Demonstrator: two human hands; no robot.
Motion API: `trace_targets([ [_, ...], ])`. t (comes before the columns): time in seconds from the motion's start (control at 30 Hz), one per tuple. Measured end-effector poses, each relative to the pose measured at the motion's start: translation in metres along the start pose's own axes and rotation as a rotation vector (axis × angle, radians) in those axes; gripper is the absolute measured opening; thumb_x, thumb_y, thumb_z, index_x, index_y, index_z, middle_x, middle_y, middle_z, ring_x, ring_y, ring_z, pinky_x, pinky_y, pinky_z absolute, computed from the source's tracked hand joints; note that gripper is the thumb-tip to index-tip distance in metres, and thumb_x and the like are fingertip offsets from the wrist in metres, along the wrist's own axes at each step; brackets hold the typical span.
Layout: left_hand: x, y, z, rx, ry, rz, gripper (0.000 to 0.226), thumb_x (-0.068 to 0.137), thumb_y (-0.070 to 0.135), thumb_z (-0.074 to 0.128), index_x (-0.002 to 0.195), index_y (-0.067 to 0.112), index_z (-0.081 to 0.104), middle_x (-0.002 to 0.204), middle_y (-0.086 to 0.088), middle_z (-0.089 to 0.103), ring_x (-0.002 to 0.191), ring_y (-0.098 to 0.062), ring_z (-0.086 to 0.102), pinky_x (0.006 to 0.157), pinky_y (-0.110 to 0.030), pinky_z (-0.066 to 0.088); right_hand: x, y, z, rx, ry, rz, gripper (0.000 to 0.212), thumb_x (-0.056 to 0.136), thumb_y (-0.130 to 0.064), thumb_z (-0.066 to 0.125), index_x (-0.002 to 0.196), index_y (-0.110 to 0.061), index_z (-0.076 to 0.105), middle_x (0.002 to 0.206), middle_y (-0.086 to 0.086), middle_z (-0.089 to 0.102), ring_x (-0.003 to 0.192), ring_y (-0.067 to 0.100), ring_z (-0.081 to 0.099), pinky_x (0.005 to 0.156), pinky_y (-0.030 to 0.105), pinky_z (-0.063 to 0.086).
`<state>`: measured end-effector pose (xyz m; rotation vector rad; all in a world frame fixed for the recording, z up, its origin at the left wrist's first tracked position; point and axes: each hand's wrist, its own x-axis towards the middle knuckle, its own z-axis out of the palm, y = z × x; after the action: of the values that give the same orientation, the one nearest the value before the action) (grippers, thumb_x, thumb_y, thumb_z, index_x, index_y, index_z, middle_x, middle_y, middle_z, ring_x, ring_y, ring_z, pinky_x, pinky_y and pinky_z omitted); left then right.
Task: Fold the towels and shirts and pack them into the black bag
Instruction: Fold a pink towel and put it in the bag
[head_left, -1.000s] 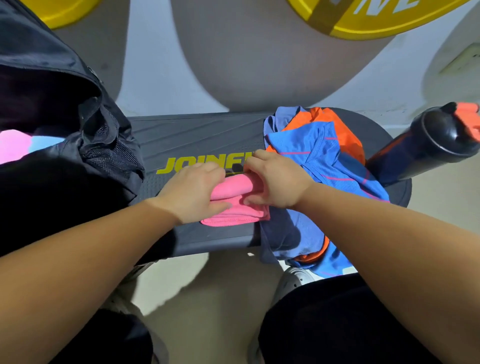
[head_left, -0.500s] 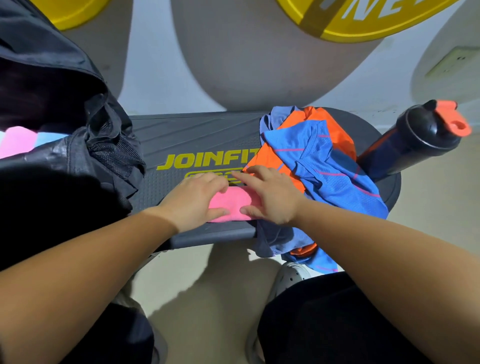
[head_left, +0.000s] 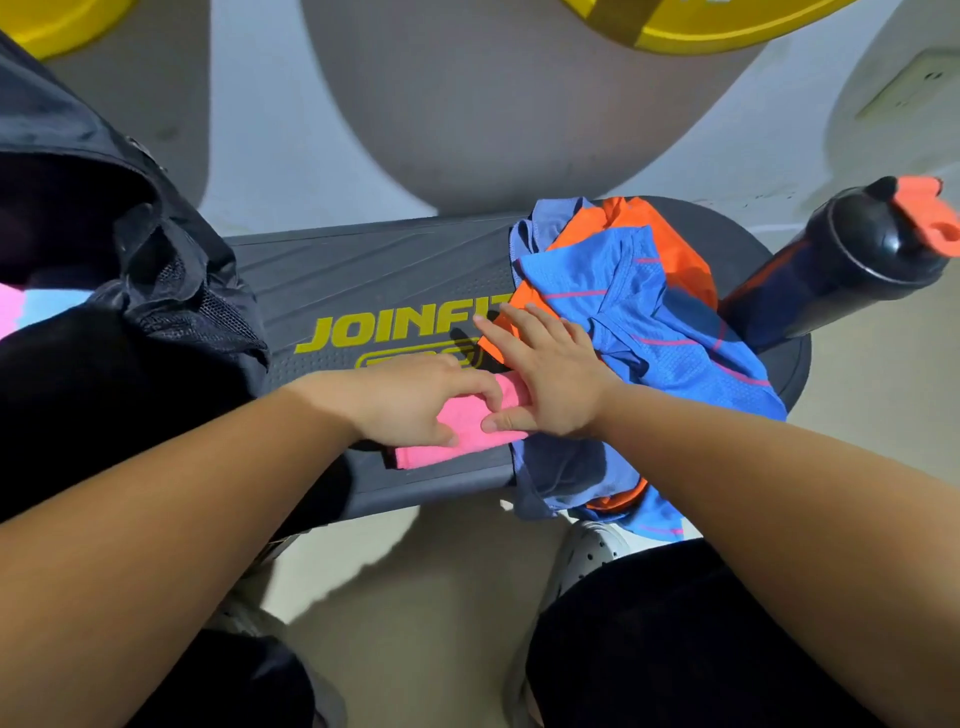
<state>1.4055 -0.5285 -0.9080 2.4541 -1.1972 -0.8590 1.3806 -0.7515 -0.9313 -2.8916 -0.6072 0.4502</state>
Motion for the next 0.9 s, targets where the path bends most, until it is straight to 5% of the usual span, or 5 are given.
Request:
trace_targets([
  [0.27, -0.027, 0.014, -0.017, -0.158, 0.086, -0.168, 0.05, 0.085, 0.02, 0.066, 0.125, 0.046, 0.049, 0.107, 0.008, 0.055, 0.102, -0.018, 0.051, 0.088, -0.037, 0.044, -0.004, -0.02, -0.039, 0.186, 0.021, 0.038, 0.106, 0.072, -0.071, 0.07, 0.157, -0.036, 0.017, 0.162, 0.008, 0.019, 0.147, 0.032, 0.023, 0.114, 0.051, 0.03],
  [0.4, -0.068, 0.021, -0.041, -0.302, 0.214, -0.272, 0.059, 0.087, 0.011, 0.064, 0.131, 0.049, 0.053, 0.132, 0.022, 0.051, 0.122, -0.008, 0.047, 0.102, -0.029, 0.038, -0.01, -0.046, -0.072, 0.263, 0.076, 0.01, 0.097, 0.077, -0.066, 0.07, 0.156, -0.03, 0.026, 0.16, 0.015, 0.022, 0.146, 0.034, 0.027, 0.117, 0.045, 0.03],
  [0.6, -0.154, 0.052, -0.072, -0.37, 0.461, -0.321, 0.058, 0.085, 0.011, 0.065, 0.127, 0.05, 0.057, 0.13, 0.016, 0.058, 0.121, -0.002, 0.051, 0.105, -0.026, 0.038, -0.005, -0.1, -0.124, 0.484, 0.201, -0.047, 0.073, 0.091, -0.051, 0.062, 0.153, -0.03, 0.03, 0.156, 0.005, 0.028, 0.142, 0.025, 0.035, 0.116, 0.042, 0.033],
  [0.73, -0.229, 0.054, -0.105, -0.383, 0.572, -0.328, 0.054, 0.085, 0.01, 0.071, 0.125, 0.045, 0.061, 0.129, 0.024, 0.058, 0.121, 0.013, 0.047, 0.1, -0.007, 0.031, 0.01, -0.153, -0.172, 0.562, 0.272, -0.21, 0.064, 0.091, -0.05, 0.064, 0.147, -0.031, 0.038, 0.151, 0.003, 0.031, 0.142, 0.016, 0.033, 0.117, 0.037, 0.032],
  [0.9, -0.31, 0.008, -0.137, -0.493, 0.726, -0.519, 0.049, 0.082, 0.009, 0.074, 0.113, 0.046, 0.068, 0.125, 0.03, 0.06, 0.114, 0.01, 0.055, 0.098, -0.022, 0.039, 0.045, -0.225, -0.221, 0.459, 0.292, -0.358, 0.045, 0.096, -0.054, 0.049, 0.136, -0.033, 0.052, 0.158, 0.014, 0.024, 0.151, 0.025, 0.015, 0.118, 0.045, 0.027],
])
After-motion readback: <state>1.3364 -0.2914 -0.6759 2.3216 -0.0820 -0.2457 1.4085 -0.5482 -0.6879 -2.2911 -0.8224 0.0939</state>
